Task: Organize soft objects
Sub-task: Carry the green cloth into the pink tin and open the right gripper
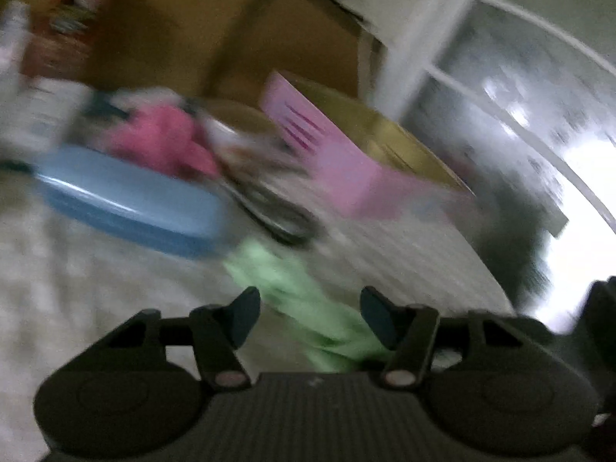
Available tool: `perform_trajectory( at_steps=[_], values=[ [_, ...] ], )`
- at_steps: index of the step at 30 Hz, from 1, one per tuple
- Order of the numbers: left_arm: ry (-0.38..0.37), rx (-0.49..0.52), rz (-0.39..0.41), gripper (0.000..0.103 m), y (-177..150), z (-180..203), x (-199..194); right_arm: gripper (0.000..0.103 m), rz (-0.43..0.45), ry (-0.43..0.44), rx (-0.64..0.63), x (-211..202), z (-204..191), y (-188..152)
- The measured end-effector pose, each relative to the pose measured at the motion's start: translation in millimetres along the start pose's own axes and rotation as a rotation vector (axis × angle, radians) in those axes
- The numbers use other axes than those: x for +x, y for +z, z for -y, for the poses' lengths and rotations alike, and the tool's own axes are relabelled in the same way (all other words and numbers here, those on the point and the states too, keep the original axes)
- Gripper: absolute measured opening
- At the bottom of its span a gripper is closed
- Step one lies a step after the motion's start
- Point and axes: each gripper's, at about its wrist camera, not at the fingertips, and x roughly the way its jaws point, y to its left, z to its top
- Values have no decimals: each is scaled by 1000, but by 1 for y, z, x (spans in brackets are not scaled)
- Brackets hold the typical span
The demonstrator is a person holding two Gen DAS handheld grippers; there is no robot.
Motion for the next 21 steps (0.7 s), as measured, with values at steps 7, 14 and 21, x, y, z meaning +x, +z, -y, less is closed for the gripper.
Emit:
perform_trajectory(
  at_steps=[7,14,21],
  values=[
    [-76,5,-103,21,7,17,37,11,30,-13,-142,13,-11,-26],
    [-141,171,46,21,70,74,36,7,216,-111,-97,-18,19,-3],
    [-88,256,122,36,146,112,95,8,405,-329,-90,-20,73,51]
  ],
)
